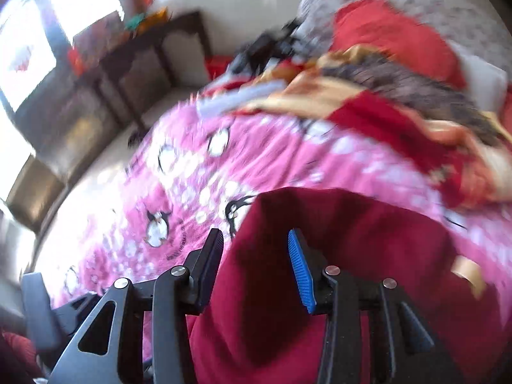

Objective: Fold small clothes

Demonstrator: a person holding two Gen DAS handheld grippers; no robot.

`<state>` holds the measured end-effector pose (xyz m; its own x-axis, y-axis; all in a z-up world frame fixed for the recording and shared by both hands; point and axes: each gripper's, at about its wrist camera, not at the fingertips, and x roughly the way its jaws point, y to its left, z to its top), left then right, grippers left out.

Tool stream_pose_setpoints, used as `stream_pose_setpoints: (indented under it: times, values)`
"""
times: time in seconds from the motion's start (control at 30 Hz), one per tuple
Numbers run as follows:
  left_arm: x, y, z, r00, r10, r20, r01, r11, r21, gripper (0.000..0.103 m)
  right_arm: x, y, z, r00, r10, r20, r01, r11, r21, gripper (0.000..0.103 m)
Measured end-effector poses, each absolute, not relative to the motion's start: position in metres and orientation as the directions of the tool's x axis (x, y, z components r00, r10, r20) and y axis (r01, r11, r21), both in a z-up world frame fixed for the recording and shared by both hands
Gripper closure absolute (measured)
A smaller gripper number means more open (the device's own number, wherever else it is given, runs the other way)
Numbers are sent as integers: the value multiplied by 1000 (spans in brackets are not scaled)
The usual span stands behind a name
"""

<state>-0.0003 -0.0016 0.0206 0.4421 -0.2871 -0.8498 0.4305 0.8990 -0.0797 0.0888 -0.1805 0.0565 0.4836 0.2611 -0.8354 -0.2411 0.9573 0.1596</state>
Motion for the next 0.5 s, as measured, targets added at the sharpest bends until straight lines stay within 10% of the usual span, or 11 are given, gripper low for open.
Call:
stream_pose_setpoints:
  times: [0.03,0.5]
  values:
    - [-1,2,22,441,-298,-846,432,897,-92,32,93,-174,51,475,232,-849,-252,960,122,103]
    - [13,29,54,509,-318,-800,388,914,-117,32,125,-167,49,504,341,-794,-232,939,256,103]
